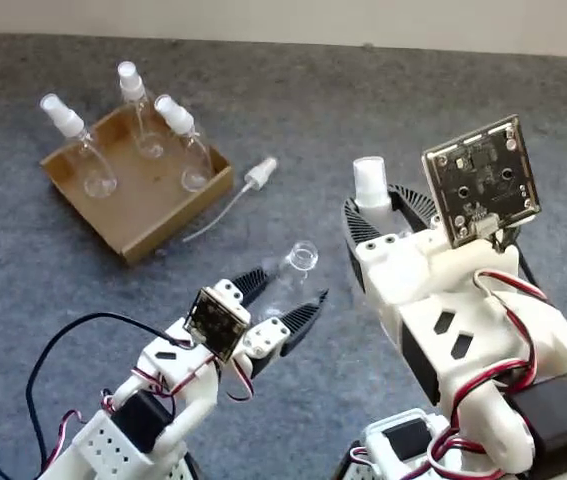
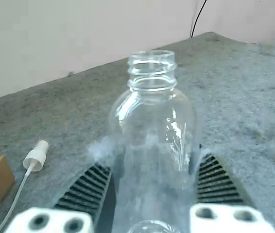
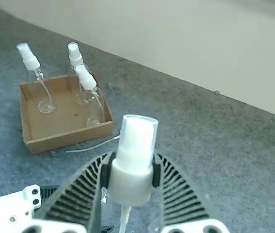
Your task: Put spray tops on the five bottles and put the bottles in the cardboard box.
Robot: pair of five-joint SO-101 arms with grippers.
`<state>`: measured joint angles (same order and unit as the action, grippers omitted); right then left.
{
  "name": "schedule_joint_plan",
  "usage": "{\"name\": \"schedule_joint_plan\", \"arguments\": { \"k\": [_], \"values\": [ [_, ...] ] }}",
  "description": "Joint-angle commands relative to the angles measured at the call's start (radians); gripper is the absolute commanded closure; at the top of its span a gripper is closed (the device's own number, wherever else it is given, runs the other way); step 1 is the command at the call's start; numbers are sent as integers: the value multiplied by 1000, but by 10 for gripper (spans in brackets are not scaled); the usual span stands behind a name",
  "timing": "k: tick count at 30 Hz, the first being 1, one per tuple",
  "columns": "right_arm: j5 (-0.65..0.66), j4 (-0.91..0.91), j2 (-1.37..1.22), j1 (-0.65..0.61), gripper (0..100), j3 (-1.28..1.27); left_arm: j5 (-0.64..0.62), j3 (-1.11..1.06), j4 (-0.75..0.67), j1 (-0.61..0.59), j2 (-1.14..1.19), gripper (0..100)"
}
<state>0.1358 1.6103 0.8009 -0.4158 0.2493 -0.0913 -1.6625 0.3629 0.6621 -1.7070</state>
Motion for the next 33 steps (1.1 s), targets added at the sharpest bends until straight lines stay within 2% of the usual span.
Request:
{"name": "schedule_joint_plan", "arguments": {
  "k": [1, 5, 11, 23, 28, 33],
  "values": [
    [-40, -38, 10, 8, 994, 18, -15, -2, -41, 28, -12, 976],
    [-140, -33, 51, 8, 994, 15, -15, -2, -41, 28, -12, 976],
    [-143, -65, 217, 8, 994, -93, -15, -2, -41, 30, -12, 976],
    [-149, -578, 441, 8, 994, -628, -15, -30, -43, 113, -12, 976],
    [-152, -668, 469, 8, 994, -668, -15, -36, -43, 113, -12, 976],
    [-247, -783, 469, 8, 994, -668, -15, -36, -43, 113, -12, 976]
  ]
}}
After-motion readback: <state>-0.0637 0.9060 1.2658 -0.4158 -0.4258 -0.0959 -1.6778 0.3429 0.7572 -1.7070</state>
